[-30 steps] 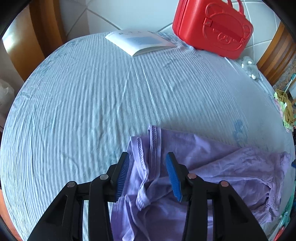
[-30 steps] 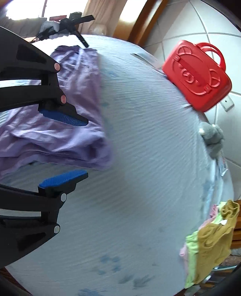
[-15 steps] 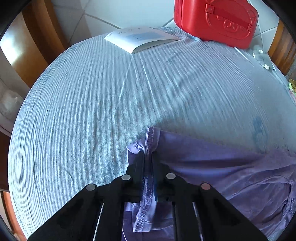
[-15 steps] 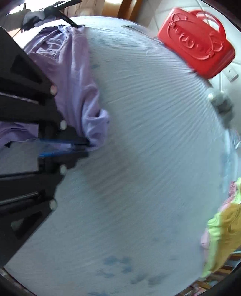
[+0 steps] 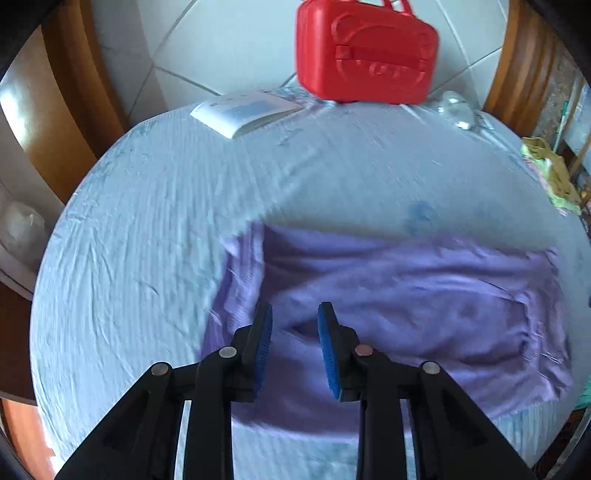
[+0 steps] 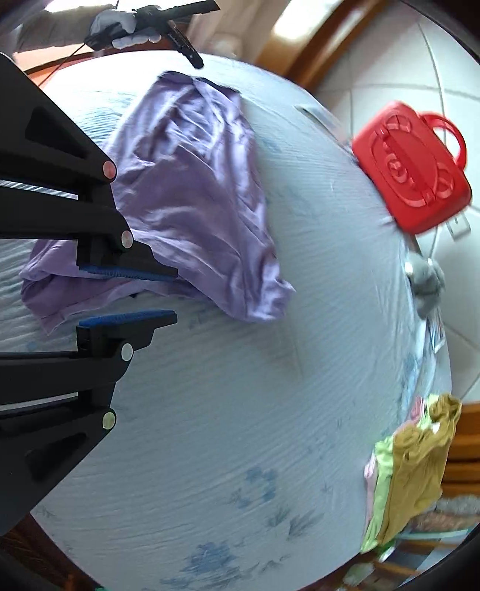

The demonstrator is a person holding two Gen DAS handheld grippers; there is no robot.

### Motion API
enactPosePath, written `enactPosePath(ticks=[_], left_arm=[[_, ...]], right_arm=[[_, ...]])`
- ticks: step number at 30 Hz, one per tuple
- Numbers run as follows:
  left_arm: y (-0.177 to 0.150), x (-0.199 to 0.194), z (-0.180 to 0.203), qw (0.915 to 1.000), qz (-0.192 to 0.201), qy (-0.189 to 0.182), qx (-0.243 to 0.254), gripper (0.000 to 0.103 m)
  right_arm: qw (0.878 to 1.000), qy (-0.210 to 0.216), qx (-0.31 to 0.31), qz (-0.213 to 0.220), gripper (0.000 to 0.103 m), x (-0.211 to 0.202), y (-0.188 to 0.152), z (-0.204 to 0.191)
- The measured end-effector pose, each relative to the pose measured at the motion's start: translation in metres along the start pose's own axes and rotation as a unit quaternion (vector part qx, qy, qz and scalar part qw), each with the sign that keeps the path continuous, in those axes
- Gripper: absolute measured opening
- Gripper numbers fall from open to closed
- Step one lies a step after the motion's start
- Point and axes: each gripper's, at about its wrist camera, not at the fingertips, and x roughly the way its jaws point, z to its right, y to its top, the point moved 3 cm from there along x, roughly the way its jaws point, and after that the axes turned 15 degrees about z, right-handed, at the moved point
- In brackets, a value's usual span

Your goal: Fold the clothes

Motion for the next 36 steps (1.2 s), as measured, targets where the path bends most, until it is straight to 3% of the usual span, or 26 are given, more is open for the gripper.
enactPosePath(ticks=[5,10,12,15,20,23,24,26,30,36], left_arm=[[-0.030,-0.025,0.059,0.9987,-0.008,-0.007,-0.050,0.026],[-0.064,-0.040,0.129,0.9928,-0.003,0.041,-0.112,0.026],[-0.080,-0.046,0.162,0.9860,0.004,0.082,-0.145,0.026],[-0.103,-0.054,0.214,0.9690,0.009,0.145,-0.200,0.026],[-0.130,-0.067,0.288,0.9302,-0.006,0.216,-0.297,0.027],[-0.136,-0.077,0.322,0.9093,0.000,0.255,-0.329,0.041],[-0.138,-0.076,0.332,0.9038,0.001,0.261,-0.339,0.044],[-0.139,-0.070,0.340,0.8984,-0.002,0.270,-0.346,0.044],[-0.140,-0.058,0.354,0.8885,-0.008,0.288,-0.357,0.045],[-0.142,-0.038,0.375,0.8727,-0.017,0.315,-0.373,0.044]], right_arm=[[0.996,0.051,-0.068,-0.014,0.016,0.009,0.013,0.001],[0.977,0.128,-0.170,-0.031,0.016,0.037,0.042,0.012],[0.961,0.171,-0.216,-0.034,0.016,0.050,0.055,0.019],[0.929,0.243,-0.273,-0.049,0.016,0.071,0.070,0.031],[0.879,0.306,-0.355,-0.084,0.017,0.087,0.069,0.036],[0.852,0.329,-0.396,-0.094,0.019,0.086,0.063,0.031],[0.845,0.332,-0.409,-0.092,0.027,0.086,0.061,0.029],[0.830,0.338,-0.434,-0.088,0.044,0.086,0.056,0.024],[0.806,0.350,-0.472,-0.071,0.044,0.088,0.051,0.015],[0.755,0.351,-0.552,-0.043,0.044,0.104,0.039,-0.001]])
